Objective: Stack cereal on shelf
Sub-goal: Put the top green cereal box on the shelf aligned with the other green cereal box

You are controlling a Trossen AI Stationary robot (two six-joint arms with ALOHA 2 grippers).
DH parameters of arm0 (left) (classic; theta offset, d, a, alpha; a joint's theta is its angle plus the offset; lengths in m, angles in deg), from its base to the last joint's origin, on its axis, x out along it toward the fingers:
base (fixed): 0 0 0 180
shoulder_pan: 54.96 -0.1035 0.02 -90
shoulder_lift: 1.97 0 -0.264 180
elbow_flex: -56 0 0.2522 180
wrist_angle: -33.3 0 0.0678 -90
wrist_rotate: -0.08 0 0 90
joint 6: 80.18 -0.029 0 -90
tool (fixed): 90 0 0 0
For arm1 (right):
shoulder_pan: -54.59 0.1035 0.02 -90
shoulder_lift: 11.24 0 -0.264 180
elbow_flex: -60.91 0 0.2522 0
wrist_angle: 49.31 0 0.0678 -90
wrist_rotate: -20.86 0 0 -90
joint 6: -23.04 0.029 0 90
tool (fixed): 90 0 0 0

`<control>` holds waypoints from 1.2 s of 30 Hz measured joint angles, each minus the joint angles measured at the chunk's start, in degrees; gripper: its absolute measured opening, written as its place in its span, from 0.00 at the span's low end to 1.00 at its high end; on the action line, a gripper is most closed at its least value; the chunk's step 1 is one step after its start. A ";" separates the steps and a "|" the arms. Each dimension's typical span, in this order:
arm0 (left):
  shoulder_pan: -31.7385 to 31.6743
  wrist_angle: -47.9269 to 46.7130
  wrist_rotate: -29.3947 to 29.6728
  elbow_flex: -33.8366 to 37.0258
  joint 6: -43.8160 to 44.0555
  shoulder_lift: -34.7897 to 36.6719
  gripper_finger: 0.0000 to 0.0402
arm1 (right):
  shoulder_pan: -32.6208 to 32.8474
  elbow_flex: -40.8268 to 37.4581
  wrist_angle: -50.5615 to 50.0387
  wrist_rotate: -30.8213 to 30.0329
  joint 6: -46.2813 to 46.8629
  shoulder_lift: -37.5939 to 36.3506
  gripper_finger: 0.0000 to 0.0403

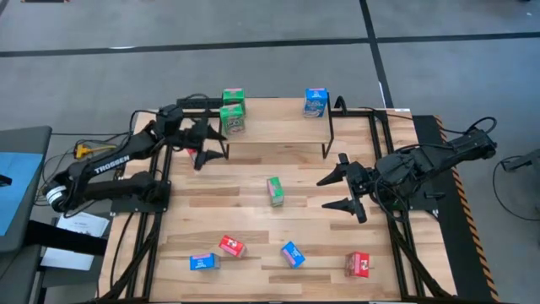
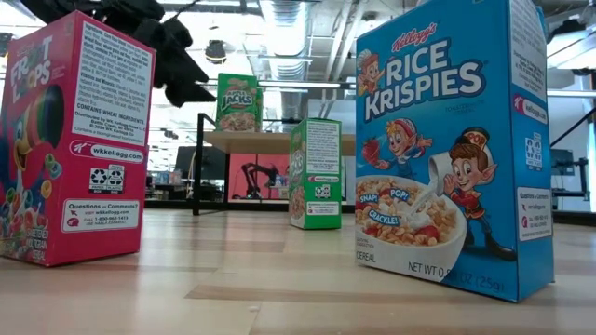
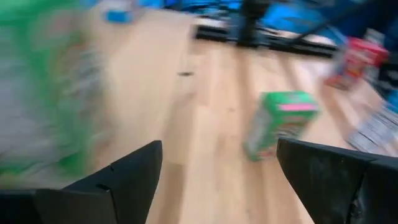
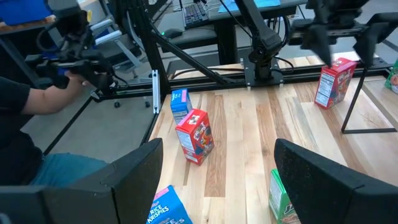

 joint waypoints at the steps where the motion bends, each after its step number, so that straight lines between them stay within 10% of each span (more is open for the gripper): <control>1: 1.11 -0.02 0.06 0.00 -1.60 0.00 0.76 | -0.02 0.00 0.00 0.00 0.00 0.00 0.82; 11: 8.07 1.47 17.53 0.00 -0.92 -0.61 0.76 | -0.01 0.00 0.01 0.00 -0.04 0.00 0.82; 36: 8.89 8.79 27.86 -0.15 2.69 -9.38 0.76 | -0.02 -0.02 0.02 0.00 -0.04 -0.02 0.82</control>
